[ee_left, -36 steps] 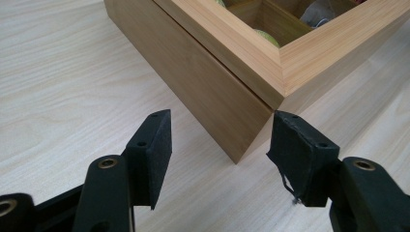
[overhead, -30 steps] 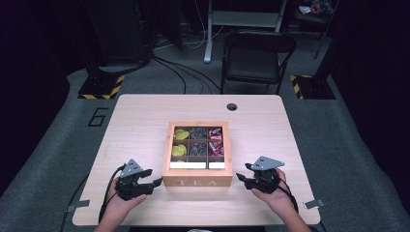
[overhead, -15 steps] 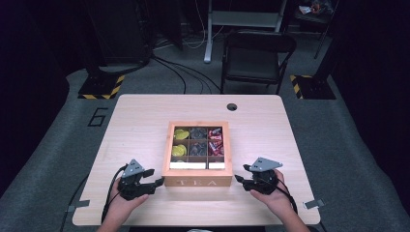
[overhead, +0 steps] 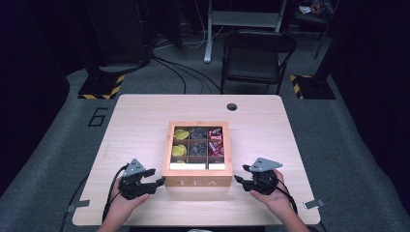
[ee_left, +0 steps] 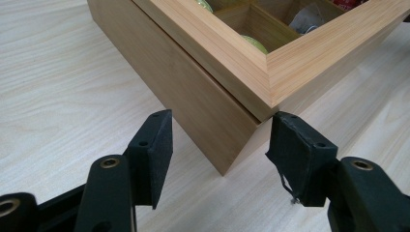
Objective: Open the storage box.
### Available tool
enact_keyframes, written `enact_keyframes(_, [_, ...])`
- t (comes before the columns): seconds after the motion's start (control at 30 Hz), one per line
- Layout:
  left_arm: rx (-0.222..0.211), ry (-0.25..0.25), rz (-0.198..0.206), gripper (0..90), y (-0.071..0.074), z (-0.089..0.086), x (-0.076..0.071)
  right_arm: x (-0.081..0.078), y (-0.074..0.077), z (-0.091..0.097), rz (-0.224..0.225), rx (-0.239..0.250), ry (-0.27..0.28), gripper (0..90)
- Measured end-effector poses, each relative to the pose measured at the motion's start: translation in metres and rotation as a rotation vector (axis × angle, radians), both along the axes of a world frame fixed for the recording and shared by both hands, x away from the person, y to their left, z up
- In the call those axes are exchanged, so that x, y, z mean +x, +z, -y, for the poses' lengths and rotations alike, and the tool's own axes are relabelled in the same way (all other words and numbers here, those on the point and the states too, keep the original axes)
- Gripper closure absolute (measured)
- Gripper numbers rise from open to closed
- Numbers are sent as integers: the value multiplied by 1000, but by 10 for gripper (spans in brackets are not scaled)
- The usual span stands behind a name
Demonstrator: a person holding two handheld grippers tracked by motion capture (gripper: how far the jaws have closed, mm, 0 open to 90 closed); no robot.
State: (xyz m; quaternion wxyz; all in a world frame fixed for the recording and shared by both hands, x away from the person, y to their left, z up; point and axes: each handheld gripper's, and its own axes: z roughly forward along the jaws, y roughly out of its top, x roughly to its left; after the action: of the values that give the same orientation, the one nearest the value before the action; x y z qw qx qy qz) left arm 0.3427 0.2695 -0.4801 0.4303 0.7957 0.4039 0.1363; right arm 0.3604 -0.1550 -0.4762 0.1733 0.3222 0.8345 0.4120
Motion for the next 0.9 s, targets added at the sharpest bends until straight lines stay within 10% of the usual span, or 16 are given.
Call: enact_keyframes(0.9, [-11,-23,22,415,13,4,1,0,4,-1,15,22,22,418])
